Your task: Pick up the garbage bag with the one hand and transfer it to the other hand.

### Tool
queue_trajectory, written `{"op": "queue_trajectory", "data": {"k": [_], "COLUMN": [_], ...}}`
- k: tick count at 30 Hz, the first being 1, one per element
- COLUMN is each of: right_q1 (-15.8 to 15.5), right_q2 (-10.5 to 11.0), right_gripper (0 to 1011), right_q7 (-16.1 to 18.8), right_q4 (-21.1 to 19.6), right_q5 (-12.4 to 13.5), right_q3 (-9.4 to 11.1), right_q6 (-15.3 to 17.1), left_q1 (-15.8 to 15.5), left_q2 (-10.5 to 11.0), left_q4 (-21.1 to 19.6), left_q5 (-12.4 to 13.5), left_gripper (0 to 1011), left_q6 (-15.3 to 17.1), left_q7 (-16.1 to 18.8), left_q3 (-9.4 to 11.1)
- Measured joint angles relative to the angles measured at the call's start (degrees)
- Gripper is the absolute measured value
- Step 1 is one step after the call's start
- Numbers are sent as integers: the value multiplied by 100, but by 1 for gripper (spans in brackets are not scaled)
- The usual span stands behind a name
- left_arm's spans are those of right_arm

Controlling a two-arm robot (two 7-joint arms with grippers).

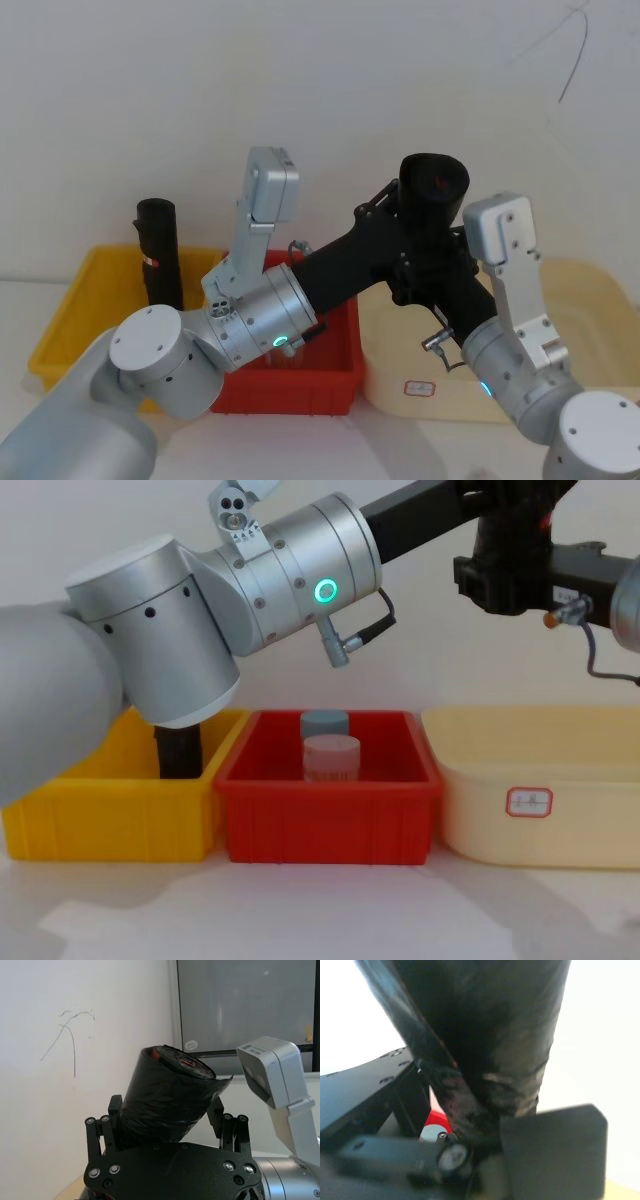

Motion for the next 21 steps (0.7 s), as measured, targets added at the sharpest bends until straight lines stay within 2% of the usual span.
{"op": "queue_trajectory", "data": {"k": [14,21], "right_q1": [217,291], "right_q2": [-377,-556], "right_gripper": [456,456], "right_q7": [-242,-351], "right_q4": [41,104], "right_q5": [-177,-268], "right_q3": [-104,-177], "right_q6": [416,536], "left_q1": [32,137], "left_q2": [31,179], "left_q4": [-29,-156], "left_q5": [-27,-19], "left_gripper": [1002,1002], "left_q6": [-87,-207], "left_q7": [30,163], "left_q3": [-47,-143]}}
